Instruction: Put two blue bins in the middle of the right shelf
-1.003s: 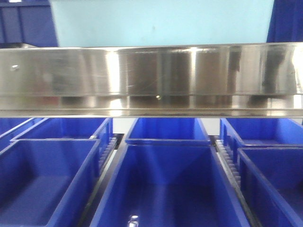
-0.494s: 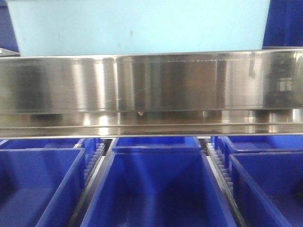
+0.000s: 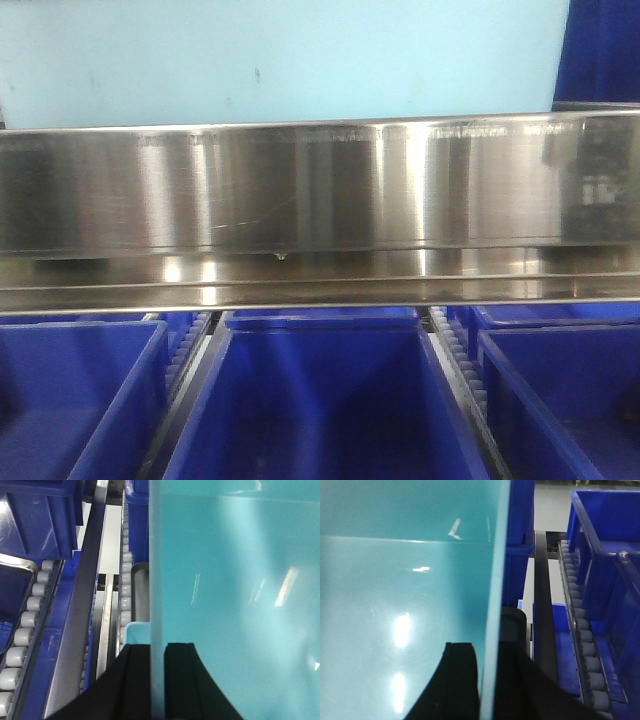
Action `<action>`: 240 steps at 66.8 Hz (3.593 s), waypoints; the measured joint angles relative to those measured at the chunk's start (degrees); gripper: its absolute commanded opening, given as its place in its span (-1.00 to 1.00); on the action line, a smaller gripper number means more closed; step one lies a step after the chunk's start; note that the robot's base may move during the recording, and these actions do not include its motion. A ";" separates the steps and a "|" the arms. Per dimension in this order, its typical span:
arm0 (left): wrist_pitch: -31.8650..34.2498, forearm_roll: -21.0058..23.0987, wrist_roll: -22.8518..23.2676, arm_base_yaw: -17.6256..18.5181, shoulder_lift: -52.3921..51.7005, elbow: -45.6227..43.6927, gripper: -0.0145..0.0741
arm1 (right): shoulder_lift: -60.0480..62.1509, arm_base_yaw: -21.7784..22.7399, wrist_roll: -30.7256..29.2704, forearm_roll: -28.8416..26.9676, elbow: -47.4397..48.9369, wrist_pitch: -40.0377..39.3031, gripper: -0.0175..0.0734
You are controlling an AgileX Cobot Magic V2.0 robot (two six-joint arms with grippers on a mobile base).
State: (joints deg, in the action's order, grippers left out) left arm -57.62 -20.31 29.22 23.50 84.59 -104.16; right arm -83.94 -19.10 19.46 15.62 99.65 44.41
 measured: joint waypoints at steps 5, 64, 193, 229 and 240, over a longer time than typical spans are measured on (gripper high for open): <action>0.00 0.00 0.00 0.00 0.00 0.00 -0.92 | 0.00 0.00 0.00 0.00 0.00 0.00 -0.98; 3.34 -0.70 0.00 0.00 0.00 0.00 -0.92 | 0.00 0.04 0.50 -0.07 0.00 -0.25 -0.98; 28.56 -3.10 5.50 -0.44 -5.33 33.32 0.07 | 2.94 0.57 10.49 3.84 -26.41 -17.17 0.17; -5.48 3.23 2.46 -0.52 0.16 13.35 0.04 | -0.96 0.57 6.48 -4.32 -6.62 21.37 0.18; -11.17 6.41 1.33 -0.52 2.39 12.15 0.04 | -4.25 0.57 5.51 -7.79 -6.08 25.39 0.18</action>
State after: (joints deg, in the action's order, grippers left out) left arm -68.78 -13.90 30.56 22.98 86.98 -92.02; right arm -88.19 -18.54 24.97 7.83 93.58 69.79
